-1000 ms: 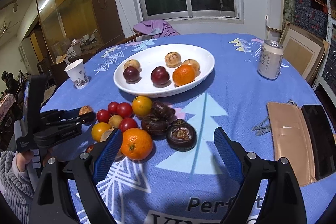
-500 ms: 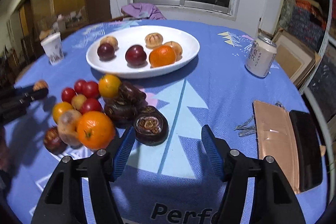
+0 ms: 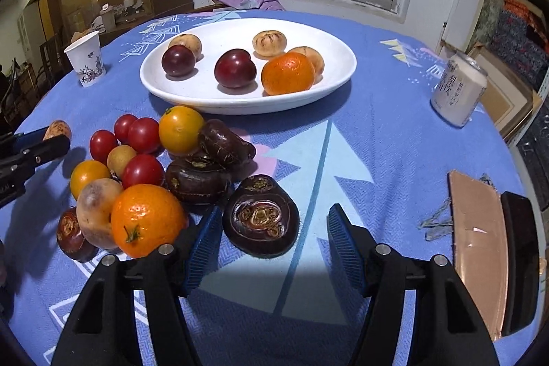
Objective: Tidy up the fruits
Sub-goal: 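Lift the speckled fruit with the left tool while the right tool grasps a dark brown fruit, then lower both fruits onto the white plate and open both tools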
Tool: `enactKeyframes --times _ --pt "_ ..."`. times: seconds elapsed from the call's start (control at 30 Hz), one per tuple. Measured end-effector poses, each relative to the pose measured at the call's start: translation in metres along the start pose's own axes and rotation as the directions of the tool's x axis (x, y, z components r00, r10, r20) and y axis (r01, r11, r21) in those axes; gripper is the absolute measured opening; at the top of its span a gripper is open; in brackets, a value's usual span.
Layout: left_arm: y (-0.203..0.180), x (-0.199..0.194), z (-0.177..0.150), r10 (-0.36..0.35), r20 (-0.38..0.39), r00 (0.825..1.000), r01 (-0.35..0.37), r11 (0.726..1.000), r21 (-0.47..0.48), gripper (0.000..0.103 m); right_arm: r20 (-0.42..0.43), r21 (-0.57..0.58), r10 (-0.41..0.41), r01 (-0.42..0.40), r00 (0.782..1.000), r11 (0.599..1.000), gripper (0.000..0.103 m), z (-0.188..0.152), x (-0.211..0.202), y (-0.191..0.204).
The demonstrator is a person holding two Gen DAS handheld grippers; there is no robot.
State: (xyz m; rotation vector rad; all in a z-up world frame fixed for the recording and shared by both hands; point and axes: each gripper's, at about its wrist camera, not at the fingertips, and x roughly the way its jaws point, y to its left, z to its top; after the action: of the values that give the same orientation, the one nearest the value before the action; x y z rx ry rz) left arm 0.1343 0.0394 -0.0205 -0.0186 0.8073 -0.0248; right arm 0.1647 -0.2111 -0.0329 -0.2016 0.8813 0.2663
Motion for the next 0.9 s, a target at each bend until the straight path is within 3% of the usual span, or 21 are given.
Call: enactKeyframes --times 0.07,0.1,0.4,0.6,0.73,0.9 --pt "0.0 0.002 -0.001 0.001 -0.005 1.0 -0.001 1.0 0.004 0.041 0.002 0.004 0.019 -0.019 1.0 1.0 0.053 0.0 0.0 0.0" --pt "0.0 0.003 -0.002 0.002 -0.009 1.0 -0.002 1.0 0.006 0.04 0.005 0.002 0.016 -0.016 1.0 1.0 0.044 0.0 -0.001 0.001" --pt "0.002 0.006 -0.002 -0.006 -0.019 1.0 0.006 1.0 0.001 0.04 0.08 0.086 0.021 -0.028 0.997 0.996 0.044 -0.007 -0.027 -0.017" --pt "0.0 -0.013 0.007 0.019 0.049 0.999 -0.018 1.0 -0.005 0.04 0.266 0.146 0.028 -0.069 0.964 0.987 0.044 -0.007 -0.085 -0.029" --pt "-0.009 -0.022 0.035 0.023 0.073 0.997 -0.024 1.0 0.011 0.04 0.331 0.126 0.065 -0.112 0.942 0.986 0.044 0.02 -0.113 -0.031" --pt "-0.024 -0.028 0.09 0.01 0.128 0.992 -0.012 1.0 0.017 0.04 0.382 0.109 0.039 -0.087 0.923 0.99 0.044 0.074 -0.127 -0.035"
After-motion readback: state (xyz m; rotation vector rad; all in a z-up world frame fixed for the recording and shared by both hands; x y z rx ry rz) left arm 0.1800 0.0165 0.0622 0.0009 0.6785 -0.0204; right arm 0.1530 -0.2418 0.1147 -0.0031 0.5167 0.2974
